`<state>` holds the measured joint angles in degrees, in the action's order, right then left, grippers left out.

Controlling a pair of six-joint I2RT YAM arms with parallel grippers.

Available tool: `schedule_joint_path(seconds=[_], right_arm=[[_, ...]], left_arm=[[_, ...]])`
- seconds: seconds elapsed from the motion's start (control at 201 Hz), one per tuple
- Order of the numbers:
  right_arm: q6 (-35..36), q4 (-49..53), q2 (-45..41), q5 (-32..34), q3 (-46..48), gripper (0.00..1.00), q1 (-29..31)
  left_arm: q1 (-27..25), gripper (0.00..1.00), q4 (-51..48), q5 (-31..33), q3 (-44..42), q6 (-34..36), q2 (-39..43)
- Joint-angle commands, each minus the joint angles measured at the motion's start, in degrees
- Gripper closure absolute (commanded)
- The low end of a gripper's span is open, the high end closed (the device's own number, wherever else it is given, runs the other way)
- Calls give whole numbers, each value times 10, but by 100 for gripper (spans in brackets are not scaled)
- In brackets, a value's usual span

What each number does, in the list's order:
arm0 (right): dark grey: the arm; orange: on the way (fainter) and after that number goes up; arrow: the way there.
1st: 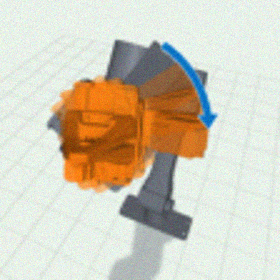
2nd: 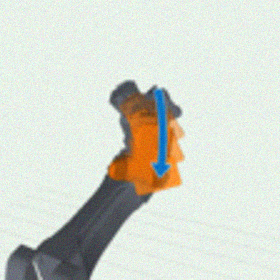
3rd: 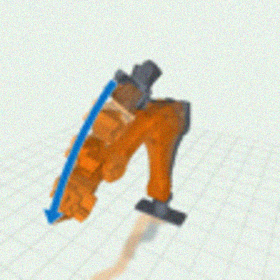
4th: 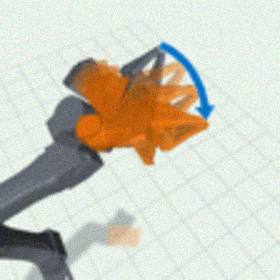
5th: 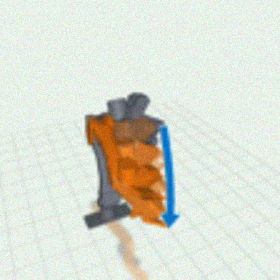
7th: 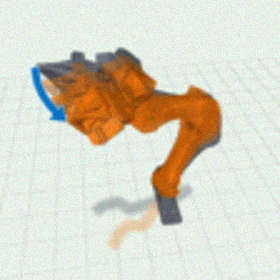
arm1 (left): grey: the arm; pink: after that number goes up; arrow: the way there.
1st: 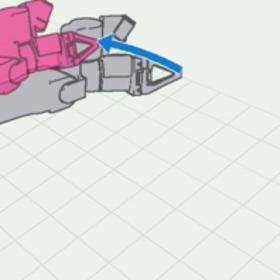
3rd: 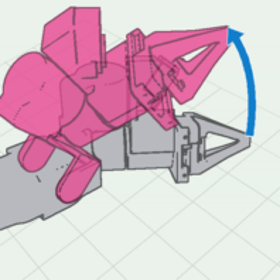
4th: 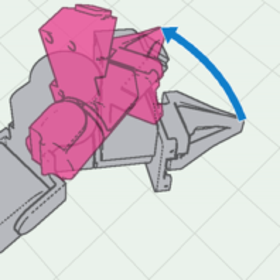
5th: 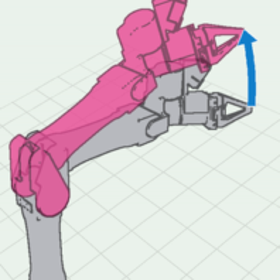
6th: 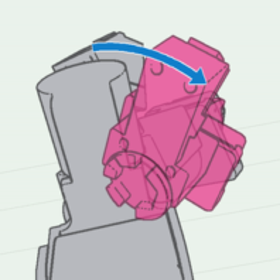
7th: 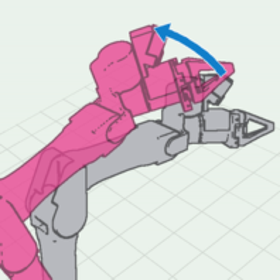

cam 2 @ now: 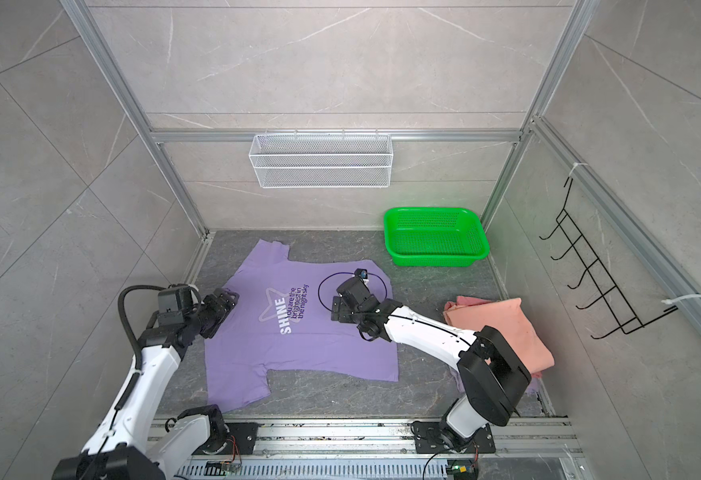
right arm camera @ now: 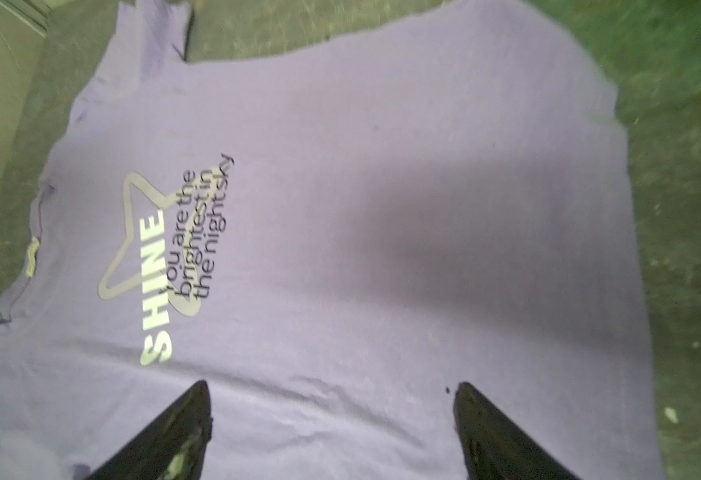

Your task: Fold and stack the t-shirts

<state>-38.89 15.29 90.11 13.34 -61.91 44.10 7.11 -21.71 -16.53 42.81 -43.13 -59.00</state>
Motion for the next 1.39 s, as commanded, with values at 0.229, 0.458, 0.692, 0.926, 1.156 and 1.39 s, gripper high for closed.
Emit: schedule_joint_path(seconds=[0.229,0.458,0.692,0.926,1.156,1.39], right_arm=[[39,17,80,-26,-77,8,-130],[33,5,178,-67,-133,8,-158],[-5,-25,260,-121,-167,8,-177],[-20,-23,305,-146,-184,8,-180],[-39,-40,304,-165,-146,9,-180],[-59,-76,261,-181,-63,10,-179]], left_arm=[[-16,13,118,-54,104,32,-217],[-30,13,122,-9,171,27,-366],[-38,14,134,1,206,27,-461],[-38,14,143,17,187,9,-504],[-32,14,137,54,118,-16,-475],[-4,14,130,84,3,-23,-379]])
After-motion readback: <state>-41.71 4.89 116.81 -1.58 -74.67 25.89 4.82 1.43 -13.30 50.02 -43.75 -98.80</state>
